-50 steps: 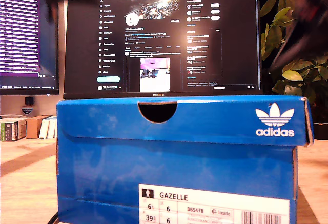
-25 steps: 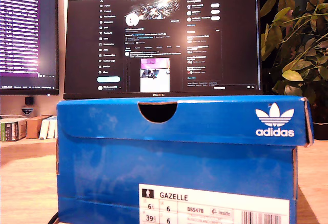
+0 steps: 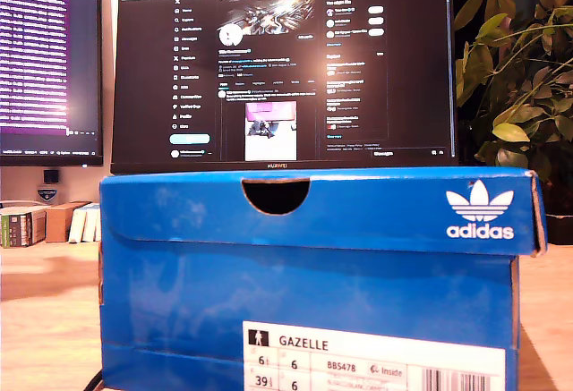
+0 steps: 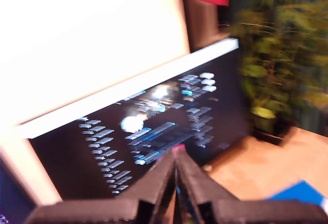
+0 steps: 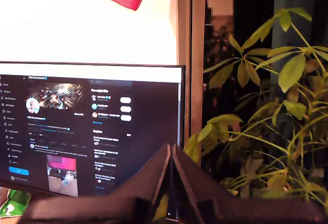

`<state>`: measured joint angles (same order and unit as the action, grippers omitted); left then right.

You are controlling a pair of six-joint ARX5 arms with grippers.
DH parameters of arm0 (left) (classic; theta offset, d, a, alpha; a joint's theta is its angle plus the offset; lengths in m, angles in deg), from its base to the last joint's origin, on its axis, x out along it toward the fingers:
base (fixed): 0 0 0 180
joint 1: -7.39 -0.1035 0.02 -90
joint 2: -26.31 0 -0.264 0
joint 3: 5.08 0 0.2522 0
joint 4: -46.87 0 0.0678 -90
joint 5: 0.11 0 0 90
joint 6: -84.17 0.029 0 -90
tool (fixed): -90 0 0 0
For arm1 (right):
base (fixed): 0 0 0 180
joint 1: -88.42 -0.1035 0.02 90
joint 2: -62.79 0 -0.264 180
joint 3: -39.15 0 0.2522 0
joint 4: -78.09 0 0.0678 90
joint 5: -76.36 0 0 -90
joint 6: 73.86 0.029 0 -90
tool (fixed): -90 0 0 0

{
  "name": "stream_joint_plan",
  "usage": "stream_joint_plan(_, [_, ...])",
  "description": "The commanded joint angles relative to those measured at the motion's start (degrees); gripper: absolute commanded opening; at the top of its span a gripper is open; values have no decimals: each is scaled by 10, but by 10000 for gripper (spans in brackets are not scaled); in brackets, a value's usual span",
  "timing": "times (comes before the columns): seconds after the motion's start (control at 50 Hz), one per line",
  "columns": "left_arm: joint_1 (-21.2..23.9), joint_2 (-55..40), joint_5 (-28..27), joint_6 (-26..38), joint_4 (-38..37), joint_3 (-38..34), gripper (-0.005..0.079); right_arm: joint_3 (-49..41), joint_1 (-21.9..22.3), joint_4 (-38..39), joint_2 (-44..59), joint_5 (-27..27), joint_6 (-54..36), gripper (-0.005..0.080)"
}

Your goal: Close the blue shoebox by pushing the lid with your left arm and holding the box in place with your right arm

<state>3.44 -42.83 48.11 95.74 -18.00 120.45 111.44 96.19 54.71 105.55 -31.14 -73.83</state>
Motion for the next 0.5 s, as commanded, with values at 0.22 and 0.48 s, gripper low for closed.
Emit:
stream_joint_plan(0.22, [35,86,106,-6,-46,1,-19,16,-14,31,-53,-2,-5,0])
stream_joint_plan(0.48, [35,142,117,4,-122,-24,-19,16,-76,-28,-55,-4,-58,1])
